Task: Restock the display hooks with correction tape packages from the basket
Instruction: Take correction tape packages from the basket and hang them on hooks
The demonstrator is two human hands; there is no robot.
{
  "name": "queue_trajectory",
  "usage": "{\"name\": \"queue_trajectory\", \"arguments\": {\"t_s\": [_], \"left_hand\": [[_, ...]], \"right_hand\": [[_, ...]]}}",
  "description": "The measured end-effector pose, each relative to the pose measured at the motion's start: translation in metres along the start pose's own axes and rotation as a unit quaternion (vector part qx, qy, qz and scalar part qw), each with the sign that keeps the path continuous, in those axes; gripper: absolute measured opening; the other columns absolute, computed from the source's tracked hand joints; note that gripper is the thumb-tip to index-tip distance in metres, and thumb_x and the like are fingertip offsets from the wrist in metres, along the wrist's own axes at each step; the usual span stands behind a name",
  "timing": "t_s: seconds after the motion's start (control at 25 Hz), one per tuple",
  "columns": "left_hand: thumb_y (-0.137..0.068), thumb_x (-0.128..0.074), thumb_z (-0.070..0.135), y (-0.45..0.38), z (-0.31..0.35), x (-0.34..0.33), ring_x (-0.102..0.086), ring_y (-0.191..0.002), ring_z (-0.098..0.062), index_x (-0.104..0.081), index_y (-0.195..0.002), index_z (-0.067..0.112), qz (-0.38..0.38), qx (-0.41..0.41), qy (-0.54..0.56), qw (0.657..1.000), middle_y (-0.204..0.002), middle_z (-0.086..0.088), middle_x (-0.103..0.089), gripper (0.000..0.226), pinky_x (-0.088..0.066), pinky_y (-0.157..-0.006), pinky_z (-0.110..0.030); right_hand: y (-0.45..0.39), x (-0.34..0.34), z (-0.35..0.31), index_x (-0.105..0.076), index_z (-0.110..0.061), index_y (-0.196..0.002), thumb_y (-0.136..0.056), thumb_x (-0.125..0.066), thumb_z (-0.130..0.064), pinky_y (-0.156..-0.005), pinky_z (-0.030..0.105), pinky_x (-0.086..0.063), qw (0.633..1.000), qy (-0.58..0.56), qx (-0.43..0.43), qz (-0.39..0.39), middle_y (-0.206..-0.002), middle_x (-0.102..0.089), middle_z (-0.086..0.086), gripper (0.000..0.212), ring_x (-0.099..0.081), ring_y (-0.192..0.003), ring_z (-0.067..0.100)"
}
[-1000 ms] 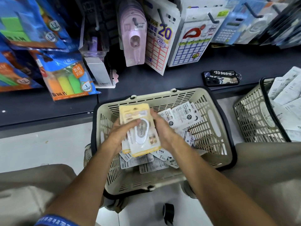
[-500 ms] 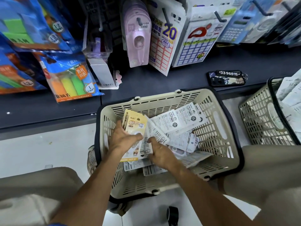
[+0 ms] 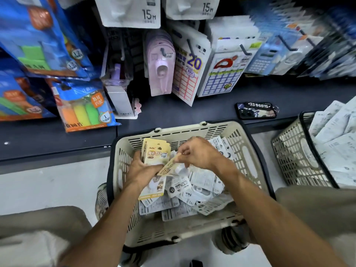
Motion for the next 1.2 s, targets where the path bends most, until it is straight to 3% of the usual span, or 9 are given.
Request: {"name": "queue_trajectory", "arguments": {"t_s": [0.2,0.32,0.6,0.72,0.8,0.88,1.04,1.12,1.2], "left_hand": [[-0.07,-0.084,0.009,0.018,0.016,-0.004,-0.07,-0.1,-0.022,-0.067,-0.112,0.023,-0.098,0.041,0.135,0.985,-0.099,0.002,-0.077,0.047,-0.053,-0.084,-0.034],[-0.064,-0.079,0.028,0.028,0.025,-0.003,-0.075,-0.091,-0.031,-0.077,-0.103,0.017,-0.198,0.092,0.239,0.946,-0.099,-0.009,-0.079,0.041,-0.059,-0.076,-0.036],[-0.061,-0.081,0.045,0.032,0.019,-0.005,-0.069,-0.111,-0.03,-0.065,-0.13,0.009,-0.22,0.099,0.165,0.956,-0.12,-0.014,-0.074,0.08,-0.055,-0.093,-0.039],[-0.053,-0.09,0.037,0.019,0.021,0.0,-0.066,-0.117,-0.036,-0.066,-0.129,0.009,-0.179,0.1,0.185,0.961,-0.122,-0.016,-0.073,0.083,-0.049,-0.106,-0.053],[-0.053,-0.096,0.032,0.014,0.022,0.0,-0.067,-0.117,-0.033,-0.066,-0.127,0.012,-0.188,0.09,0.148,0.967,-0.12,-0.011,-0.074,0.083,-0.05,-0.104,-0.05],[-0.056,-0.097,0.025,0.011,0.014,-0.001,-0.07,-0.111,-0.028,-0.067,-0.123,0.017,-0.17,0.078,0.092,0.978,-0.112,-0.003,-0.078,0.074,-0.052,-0.097,-0.043],[-0.058,-0.098,0.02,-0.001,-0.004,0.008,-0.067,-0.094,-0.012,-0.056,-0.111,0.03,-0.028,0.052,0.033,0.998,-0.099,0.01,-0.074,0.068,-0.05,-0.078,-0.03],[-0.058,-0.098,0.023,-0.004,-0.011,0.009,-0.061,-0.086,-0.003,-0.048,-0.111,0.033,-0.028,0.05,-0.02,0.998,-0.091,0.019,-0.068,0.073,-0.046,-0.078,-0.026],[-0.059,-0.097,0.024,-0.008,-0.023,0.009,-0.058,-0.083,-0.004,-0.042,-0.118,0.033,-0.03,0.058,-0.05,0.997,-0.089,0.021,-0.064,0.081,-0.045,-0.09,-0.032]], "right_hand": [[0.013,0.021,0.006,-0.043,0.007,-0.067,-0.092,-0.073,-0.019,-0.053,0.03,-0.025,0.947,-0.299,-0.005,0.116,-0.063,-0.04,0.012,0.047,-0.033,-0.057,0.025],[0.021,0.002,0.014,-0.042,-0.02,-0.055,-0.092,-0.074,-0.017,-0.047,0.023,-0.034,0.935,-0.292,-0.05,0.196,-0.048,-0.04,-0.007,0.048,-0.038,-0.044,0.011],[0.008,-0.044,-0.016,-0.054,-0.011,-0.065,-0.089,-0.077,-0.018,-0.05,0.016,-0.038,0.889,-0.33,-0.062,0.311,-0.053,-0.05,-0.008,0.033,-0.042,-0.048,0.003],[0.005,-0.044,0.003,-0.068,-0.012,-0.096,-0.101,-0.06,-0.029,-0.075,0.033,-0.057,0.82,-0.47,-0.152,0.29,-0.084,-0.071,0.0,0.019,-0.063,-0.08,0.017],[0.0,-0.06,0.013,-0.065,-0.017,-0.125,-0.106,-0.037,-0.049,-0.104,0.045,-0.049,0.847,-0.464,-0.223,0.133,-0.122,-0.071,0.006,0.047,-0.064,-0.114,0.025],[-0.004,-0.077,0.012,-0.067,-0.025,-0.127,-0.105,-0.023,-0.06,-0.105,0.047,-0.048,0.848,-0.482,-0.219,-0.01,-0.123,-0.072,0.003,0.061,-0.066,-0.117,0.027],[-0.012,-0.08,0.046,-0.061,-0.017,-0.12,-0.105,-0.044,-0.028,-0.088,0.035,-0.05,0.977,-0.118,-0.174,0.03,-0.118,-0.069,0.008,0.025,-0.065,-0.109,0.033],[-0.01,-0.087,0.071,-0.047,-0.02,-0.135,-0.091,-0.056,-0.001,-0.081,0.035,-0.052,0.984,0.139,-0.109,-0.012,-0.124,-0.061,0.009,0.049,-0.065,-0.104,0.031],[-0.01,-0.096,0.082,-0.045,-0.027,-0.146,-0.086,-0.058,0.007,-0.08,0.034,-0.056,0.987,0.141,-0.035,-0.07,-0.13,-0.06,0.006,0.071,-0.066,-0.101,0.028]]}}
Point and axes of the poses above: each hand's wrist, its own y-axis away from the middle knuckle, its own x-axis out of the back of the hand, z = x × y, the point moved 2 cm from there along -y, towards the middle knuckle
